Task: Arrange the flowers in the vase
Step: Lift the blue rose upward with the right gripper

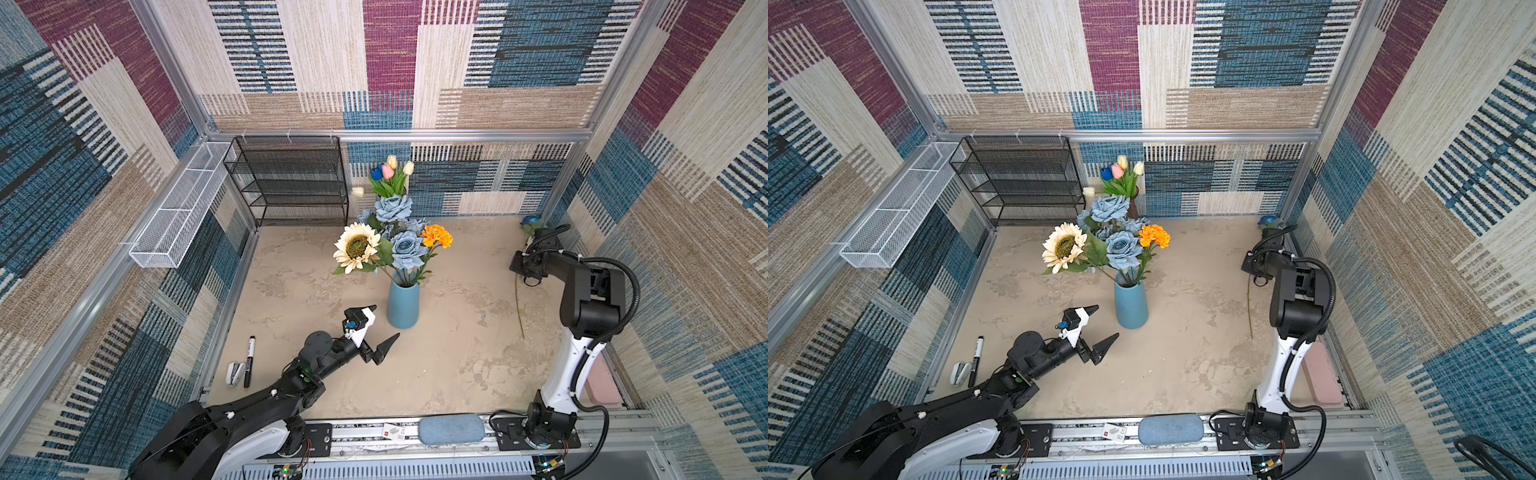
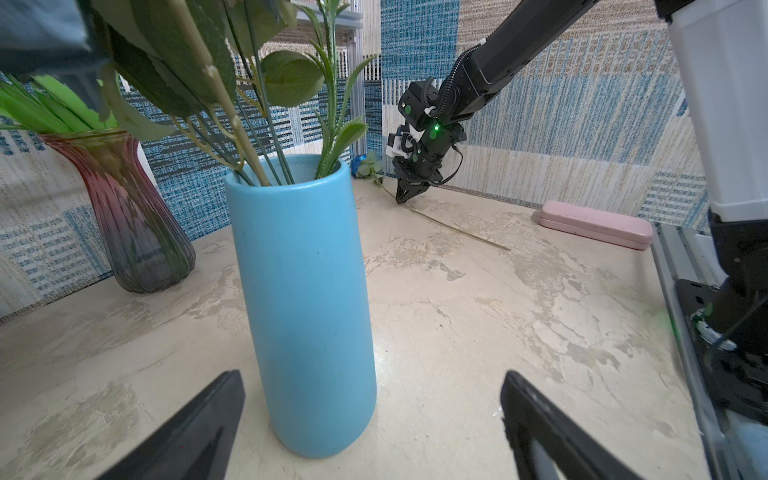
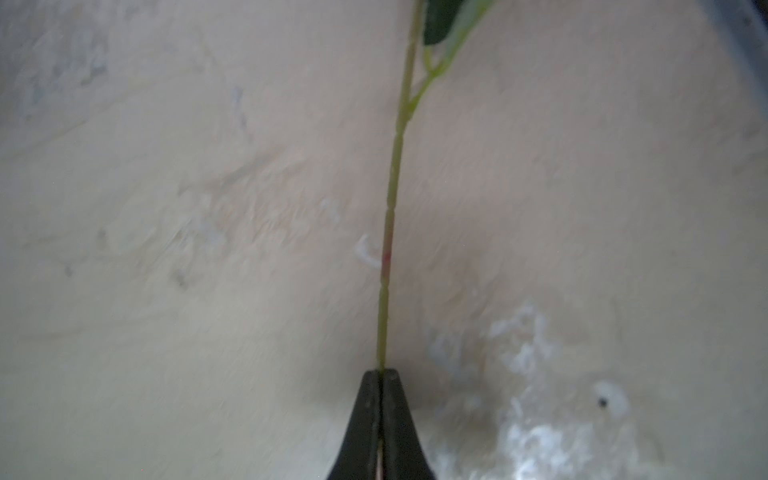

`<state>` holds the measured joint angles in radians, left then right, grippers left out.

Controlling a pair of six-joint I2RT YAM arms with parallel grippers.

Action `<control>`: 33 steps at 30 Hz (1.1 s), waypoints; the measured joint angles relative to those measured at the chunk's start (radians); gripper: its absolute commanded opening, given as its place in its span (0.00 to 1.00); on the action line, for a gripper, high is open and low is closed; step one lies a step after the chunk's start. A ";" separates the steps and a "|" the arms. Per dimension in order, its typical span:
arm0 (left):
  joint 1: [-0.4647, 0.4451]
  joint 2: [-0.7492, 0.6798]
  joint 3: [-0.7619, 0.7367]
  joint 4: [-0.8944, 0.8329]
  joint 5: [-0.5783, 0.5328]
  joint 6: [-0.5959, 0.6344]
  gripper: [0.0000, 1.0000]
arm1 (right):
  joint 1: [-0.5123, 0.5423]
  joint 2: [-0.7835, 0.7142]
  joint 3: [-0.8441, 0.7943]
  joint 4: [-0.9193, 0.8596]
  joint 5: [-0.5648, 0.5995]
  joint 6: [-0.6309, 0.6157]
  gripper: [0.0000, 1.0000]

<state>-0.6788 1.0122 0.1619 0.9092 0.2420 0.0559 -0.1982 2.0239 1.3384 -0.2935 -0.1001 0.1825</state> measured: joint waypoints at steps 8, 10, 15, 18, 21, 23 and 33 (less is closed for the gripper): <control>0.000 0.003 0.000 0.000 0.000 0.000 0.99 | 0.099 -0.241 -0.164 0.128 -0.055 0.019 0.00; 0.000 0.007 0.000 0.000 0.000 0.000 0.99 | 0.106 -0.331 -0.219 0.197 -0.077 0.032 0.00; -0.001 0.008 0.000 0.000 0.000 0.000 0.99 | 0.109 -0.579 -0.412 0.438 -0.143 0.084 0.00; -0.002 0.007 -0.006 0.012 0.019 0.000 0.99 | 0.114 -0.714 -0.563 0.650 -0.208 0.114 0.00; -0.002 -0.004 -0.028 0.038 0.053 0.000 0.99 | 0.127 -0.815 -0.694 0.827 -0.268 0.123 0.00; -0.002 -0.019 -0.039 0.051 0.061 0.000 0.99 | 0.134 -0.875 -0.758 0.922 -0.309 0.123 0.00; -0.002 -0.001 -0.047 0.091 0.071 0.000 0.99 | 0.208 -1.136 -0.835 1.164 -0.400 0.129 0.00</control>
<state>-0.6807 1.0111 0.1154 1.0000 0.3130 0.0555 0.0097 0.8883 0.5030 0.8707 -0.5003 0.3119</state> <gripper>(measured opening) 0.990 0.060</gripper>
